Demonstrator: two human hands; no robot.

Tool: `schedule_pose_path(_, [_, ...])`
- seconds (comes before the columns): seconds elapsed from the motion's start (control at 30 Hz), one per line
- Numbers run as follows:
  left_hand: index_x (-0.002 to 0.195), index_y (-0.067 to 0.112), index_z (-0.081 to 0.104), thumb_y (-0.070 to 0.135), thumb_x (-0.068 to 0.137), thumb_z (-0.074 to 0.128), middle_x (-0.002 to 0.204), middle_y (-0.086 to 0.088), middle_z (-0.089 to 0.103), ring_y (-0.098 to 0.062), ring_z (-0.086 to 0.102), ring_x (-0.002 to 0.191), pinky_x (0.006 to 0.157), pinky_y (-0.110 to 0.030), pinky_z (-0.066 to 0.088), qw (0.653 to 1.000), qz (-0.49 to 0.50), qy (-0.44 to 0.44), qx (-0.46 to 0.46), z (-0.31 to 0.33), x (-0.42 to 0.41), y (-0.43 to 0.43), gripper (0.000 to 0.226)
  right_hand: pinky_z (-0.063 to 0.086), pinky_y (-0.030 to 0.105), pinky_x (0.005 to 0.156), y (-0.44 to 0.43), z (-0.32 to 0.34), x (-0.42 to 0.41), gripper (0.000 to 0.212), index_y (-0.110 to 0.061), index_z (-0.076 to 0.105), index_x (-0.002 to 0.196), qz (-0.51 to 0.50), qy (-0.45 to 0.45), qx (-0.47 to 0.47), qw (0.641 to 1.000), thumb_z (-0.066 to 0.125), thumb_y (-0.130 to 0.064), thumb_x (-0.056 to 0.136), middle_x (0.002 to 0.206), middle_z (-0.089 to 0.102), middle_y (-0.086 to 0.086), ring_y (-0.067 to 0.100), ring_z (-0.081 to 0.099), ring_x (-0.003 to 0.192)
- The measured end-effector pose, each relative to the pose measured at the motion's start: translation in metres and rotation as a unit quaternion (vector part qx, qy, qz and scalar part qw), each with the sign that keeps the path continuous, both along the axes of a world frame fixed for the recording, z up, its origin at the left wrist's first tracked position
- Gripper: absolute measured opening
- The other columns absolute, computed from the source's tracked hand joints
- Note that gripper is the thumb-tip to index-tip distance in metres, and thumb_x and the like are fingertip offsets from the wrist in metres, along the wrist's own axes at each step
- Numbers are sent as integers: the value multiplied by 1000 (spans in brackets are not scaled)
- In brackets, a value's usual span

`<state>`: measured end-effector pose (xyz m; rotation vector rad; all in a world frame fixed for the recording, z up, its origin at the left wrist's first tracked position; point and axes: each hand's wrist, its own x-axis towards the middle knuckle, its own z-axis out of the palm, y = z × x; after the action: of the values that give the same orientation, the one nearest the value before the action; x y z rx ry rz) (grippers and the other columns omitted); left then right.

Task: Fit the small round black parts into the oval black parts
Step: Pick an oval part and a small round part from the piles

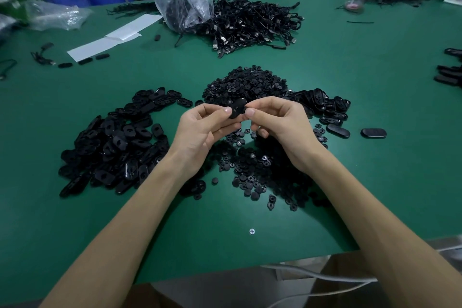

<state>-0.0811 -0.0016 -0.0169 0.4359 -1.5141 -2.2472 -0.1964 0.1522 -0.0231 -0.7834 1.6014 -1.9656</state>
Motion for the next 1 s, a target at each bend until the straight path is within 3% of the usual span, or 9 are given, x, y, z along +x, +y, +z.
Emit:
schedule_pose_path(0.13, [100,8,65,9,89,78,98,-9,76,-29,76,99,76,-26,59,1000,2,9,-22,1,1,1,17,47,21,56,0,0,0,10,-8,74,98,8,-7,-7,1000,78,-8,89,82,76,6,13,62,64])
schedule_pose_path(0.27, [102,9,68,6,89,78,97,-10,76,-23,76,93,77,-25,58,999,14,7,-42,0,1,0,17,46,21,56,0,-1,0,11,-5,74,98,7,3,-4,1000,79,-8,89,75,73,1,12,62,65])
schedule_pose_path(0.47, [105,3,70,3,91,77,94,-11,79,-23,77,88,80,-29,61,989,71,-35,-126,-4,1,4,16,46,16,60,-2,-3,4,4,-10,77,95,-68,118,54,989,77,-9,91,69,70,-8,5,61,62])
schedule_pose_path(0.6, [106,1,70,3,90,78,92,-11,79,-24,78,89,81,-30,62,986,74,-47,-142,-5,0,6,18,54,28,67,-2,-3,7,7,-16,75,94,-92,171,92,977,78,-12,89,77,73,-5,13,67,68])
schedule_pose_path(0.67, [106,0,70,6,91,78,93,-12,79,-25,79,89,80,-29,62,986,71,-44,-145,-6,-1,8,17,55,25,70,-3,-4,10,12,-18,71,95,-114,212,115,964,80,-13,88,82,73,-6,12,67,73])
schedule_pose_path(0.8, [105,0,71,10,95,75,91,-9,79,-28,79,90,78,-28,62,988,73,-35,-135,-7,-2,9,15,50,16,70,-5,-4,11,15,-17,68,93,-136,234,124,955,81,-15,88,85,72,-9,2,64,72])
schedule_pose_path(1.0, [105,0,71,11,96,75,92,-10,79,-28,79,88,78,-27,61,986,73,-28,-149,-10,-2,9,15,52,17,71,-4,-3,12,18,-20,65,93,-142,243,123,952,82,-16,87,83,72,-8,5,65,74])
